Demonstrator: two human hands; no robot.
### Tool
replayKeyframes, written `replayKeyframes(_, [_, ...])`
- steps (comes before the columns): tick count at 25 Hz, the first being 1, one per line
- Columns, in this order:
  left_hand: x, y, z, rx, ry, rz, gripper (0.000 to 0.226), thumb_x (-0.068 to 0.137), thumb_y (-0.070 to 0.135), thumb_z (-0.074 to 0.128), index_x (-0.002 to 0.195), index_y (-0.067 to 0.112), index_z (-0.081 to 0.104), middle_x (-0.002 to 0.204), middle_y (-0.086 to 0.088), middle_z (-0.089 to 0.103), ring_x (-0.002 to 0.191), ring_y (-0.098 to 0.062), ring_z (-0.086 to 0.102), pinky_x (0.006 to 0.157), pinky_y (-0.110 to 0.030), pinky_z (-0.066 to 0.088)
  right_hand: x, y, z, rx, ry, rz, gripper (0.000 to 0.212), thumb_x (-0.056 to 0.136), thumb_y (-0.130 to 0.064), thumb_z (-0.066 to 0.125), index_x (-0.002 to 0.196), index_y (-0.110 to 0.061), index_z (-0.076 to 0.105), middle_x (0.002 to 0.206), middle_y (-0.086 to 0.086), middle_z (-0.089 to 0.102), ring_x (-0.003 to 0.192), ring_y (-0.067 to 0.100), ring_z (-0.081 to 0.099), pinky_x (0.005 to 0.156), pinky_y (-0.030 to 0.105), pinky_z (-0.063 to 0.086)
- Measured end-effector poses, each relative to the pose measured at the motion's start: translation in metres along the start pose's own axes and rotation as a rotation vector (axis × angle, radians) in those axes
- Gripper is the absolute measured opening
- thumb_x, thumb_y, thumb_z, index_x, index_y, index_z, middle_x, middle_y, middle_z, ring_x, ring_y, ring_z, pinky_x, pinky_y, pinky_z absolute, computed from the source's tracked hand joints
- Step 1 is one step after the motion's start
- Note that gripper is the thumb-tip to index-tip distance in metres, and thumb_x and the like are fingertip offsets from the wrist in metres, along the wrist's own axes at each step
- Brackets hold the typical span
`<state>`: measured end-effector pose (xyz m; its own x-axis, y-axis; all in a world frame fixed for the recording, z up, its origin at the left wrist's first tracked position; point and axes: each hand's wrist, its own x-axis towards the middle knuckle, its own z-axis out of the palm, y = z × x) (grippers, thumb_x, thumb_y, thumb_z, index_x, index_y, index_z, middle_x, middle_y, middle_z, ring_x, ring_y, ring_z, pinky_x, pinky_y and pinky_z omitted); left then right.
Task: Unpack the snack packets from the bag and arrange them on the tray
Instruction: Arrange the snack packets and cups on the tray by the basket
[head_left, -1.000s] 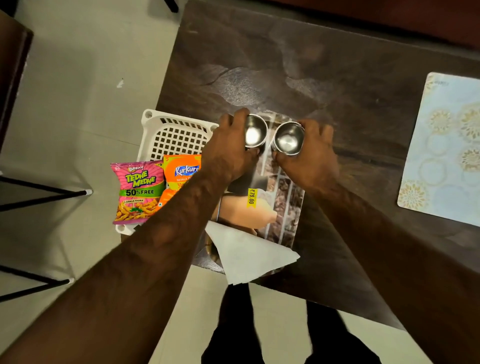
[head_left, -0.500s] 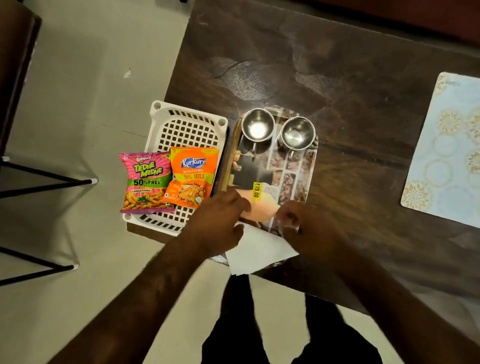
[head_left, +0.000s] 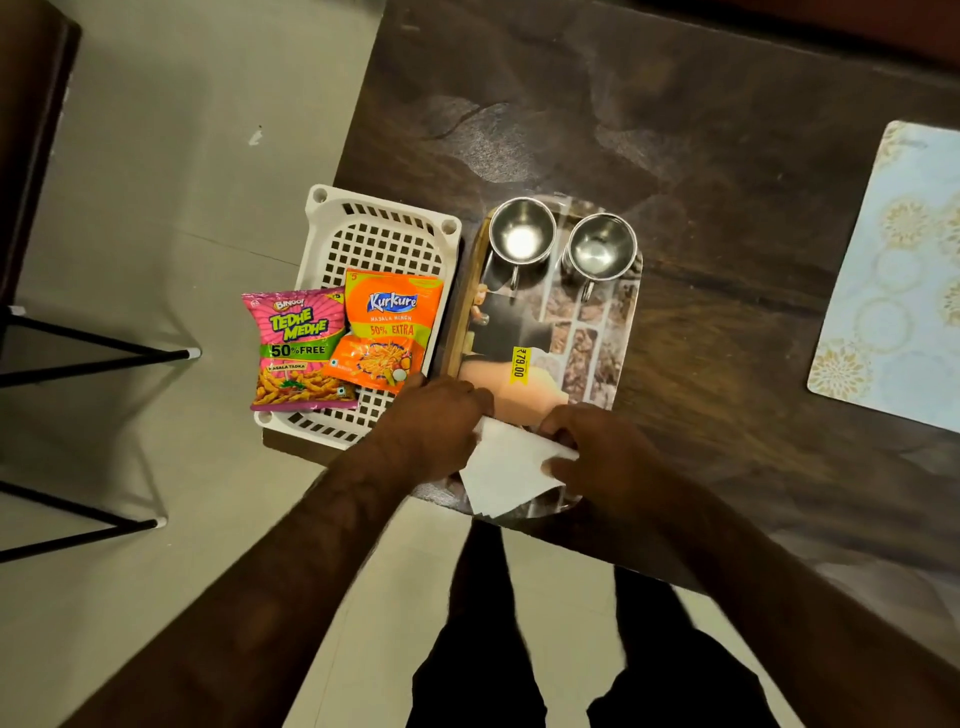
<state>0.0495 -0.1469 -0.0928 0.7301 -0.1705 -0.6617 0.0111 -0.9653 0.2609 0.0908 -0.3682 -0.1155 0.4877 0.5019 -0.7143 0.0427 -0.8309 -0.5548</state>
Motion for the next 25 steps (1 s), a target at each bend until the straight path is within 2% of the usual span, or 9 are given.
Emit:
replayKeyframes(3, [0.001,-0.001,-0.002,-0.001,0.021,-0.036,0.037,0.091,0.025,0.058,0.127,0.025,0.054,0.119,-0.001,0.069,0.117,-0.026,0.057,0.104,-0.043,0.025,0.007,0.003,-0.010,0.016,0.022,0.023,0.031,0.080,-0.026,0.075,0.108,-0.033,0.064,0.107,-0.008,0.067,0.098,0.018,0.065,0.085,0.036,0.054])
replayKeyframes(8, [0.004,0.007,0.000,0.049,-0.026,-0.087,0.038,0.092,0.026,0.053,0.129,0.027,0.061,0.125,-0.002,0.062,0.123,-0.026,0.051,0.107,-0.048,0.024,0.016,0.002,-0.013,-0.128,-0.035,0.066,0.032,0.078,-0.026,0.071,0.108,-0.036,0.065,0.113,-0.006,0.068,0.100,0.020,0.065,0.088,0.039,0.055])
replayKeyframes(10, [0.001,0.009,-0.002,0.061,0.015,-0.066,0.038,0.091,0.028,0.055,0.128,0.026,0.062,0.129,-0.002,0.057,0.126,-0.025,0.047,0.107,-0.047,0.025,0.016,-0.001,-0.013,-0.205,-0.028,0.026,0.033,0.079,-0.029,0.071,0.112,-0.035,0.065,0.117,-0.002,0.065,0.104,0.022,0.063,0.088,0.039,0.055])
replayKeyframes(12, [-0.006,0.007,-0.007,-0.066,0.136,-0.038,0.035,0.089,0.030,0.059,0.123,0.025,0.063,0.128,0.000,0.056,0.125,-0.024,0.047,0.105,-0.044,0.028,0.014,-0.005,-0.014,-0.229,0.058,-0.014,0.033,0.082,-0.029,0.069,0.114,-0.031,0.066,0.118,0.001,0.063,0.106,0.023,0.060,0.088,0.039,0.054])
replayKeyframes(14, [-0.014,-0.004,-0.019,-0.223,0.365,-0.107,0.031,0.088,0.027,0.060,0.118,0.020,0.064,0.121,-0.003,0.059,0.116,-0.025,0.052,0.098,-0.042,0.038,0.013,-0.012,-0.020,-0.139,0.175,0.000,0.027,0.085,-0.026,0.067,0.112,-0.029,0.068,0.113,0.000,0.065,0.099,0.020,0.060,0.083,0.034,0.052])
replayKeyframes(16, [-0.017,-0.026,-0.032,-0.251,0.547,-0.288,0.033,0.087,0.021,0.060,0.119,0.014,0.063,0.119,-0.010,0.061,0.111,-0.031,0.055,0.094,-0.046,0.045,0.017,-0.025,-0.027,-0.004,0.211,0.036,0.020,0.087,-0.025,0.065,0.106,-0.032,0.068,0.099,-0.009,0.068,0.086,0.014,0.061,0.074,0.028,0.047])
replayKeyframes(19, [-0.017,-0.059,-0.041,-0.191,0.500,-0.497,0.041,0.089,0.023,0.060,0.128,0.010,0.058,0.127,-0.015,0.060,0.116,-0.037,0.054,0.098,-0.048,0.044,0.037,-0.064,-0.022,0.235,0.168,0.000,0.018,0.088,-0.023,0.066,0.105,-0.030,0.068,0.088,-0.013,0.068,0.079,0.003,0.062,0.069,0.023,0.048])
replayKeyframes(22, [-0.010,-0.070,-0.035,-0.092,0.437,-0.479,0.044,0.092,0.028,0.058,0.132,0.010,0.052,0.130,-0.017,0.056,0.118,-0.036,0.053,0.099,-0.047,0.042,0.061,-0.111,-0.008,0.442,0.134,-0.054,0.026,0.089,-0.016,0.066,0.114,-0.020,0.064,0.089,-0.006,0.068,0.082,0.009,0.065,0.071,0.026,0.052])
replayKeyframes(25, [0.007,-0.080,-0.038,-0.134,0.478,-0.450,0.050,0.093,0.024,0.058,0.139,0.009,0.044,0.132,-0.018,0.056,0.118,-0.036,0.055,0.099,-0.048,0.047,0.078,-0.132,-0.002,0.420,0.131,-0.065,0.032,0.089,-0.017,0.069,0.120,-0.020,0.060,0.092,-0.005,0.065,0.088,0.014,0.066,0.077,0.029,0.054])
